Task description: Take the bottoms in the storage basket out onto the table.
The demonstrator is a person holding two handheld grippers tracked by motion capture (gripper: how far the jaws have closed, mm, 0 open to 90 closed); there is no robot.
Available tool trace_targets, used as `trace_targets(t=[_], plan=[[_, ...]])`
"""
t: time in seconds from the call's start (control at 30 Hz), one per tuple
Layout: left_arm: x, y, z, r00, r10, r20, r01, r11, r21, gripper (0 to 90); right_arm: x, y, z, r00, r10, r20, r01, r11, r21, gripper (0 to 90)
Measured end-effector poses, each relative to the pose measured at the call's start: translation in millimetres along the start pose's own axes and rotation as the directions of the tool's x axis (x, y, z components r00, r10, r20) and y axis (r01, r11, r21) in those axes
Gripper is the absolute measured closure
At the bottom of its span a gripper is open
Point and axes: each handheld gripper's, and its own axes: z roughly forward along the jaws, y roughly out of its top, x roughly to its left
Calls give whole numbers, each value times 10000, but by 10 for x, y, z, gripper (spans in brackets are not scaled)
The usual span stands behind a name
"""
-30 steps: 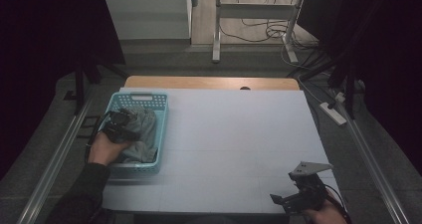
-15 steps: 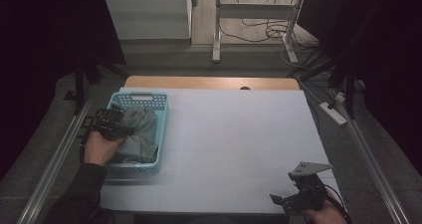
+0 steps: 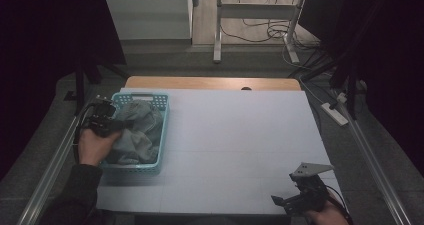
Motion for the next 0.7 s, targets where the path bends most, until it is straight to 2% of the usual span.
trace_targets(t=[0.13, 0.27, 0.53, 0.7], plan=[[-26, 23, -48, 9999, 106, 75, -105, 9998, -173, 773, -1, 1, 2, 10000, -25, 3, 25, 10000, -9, 13], [-45, 69, -112, 9991, 150, 401, -139, 9995, -282, 772, -1, 0, 1, 10000, 8, 1, -8, 10000, 12, 13], [-147, 172, -230, 9981, 503, 367, -480, 9970, -614, 770, 1, 3, 5, 10000, 1, 58, -1, 10000, 23, 13], [-119, 220, -336, 9974, 327, 641, -262, 9947, -997, 771, -1, 3, 7, 10000, 8, 61, -8, 10000, 36, 13]])
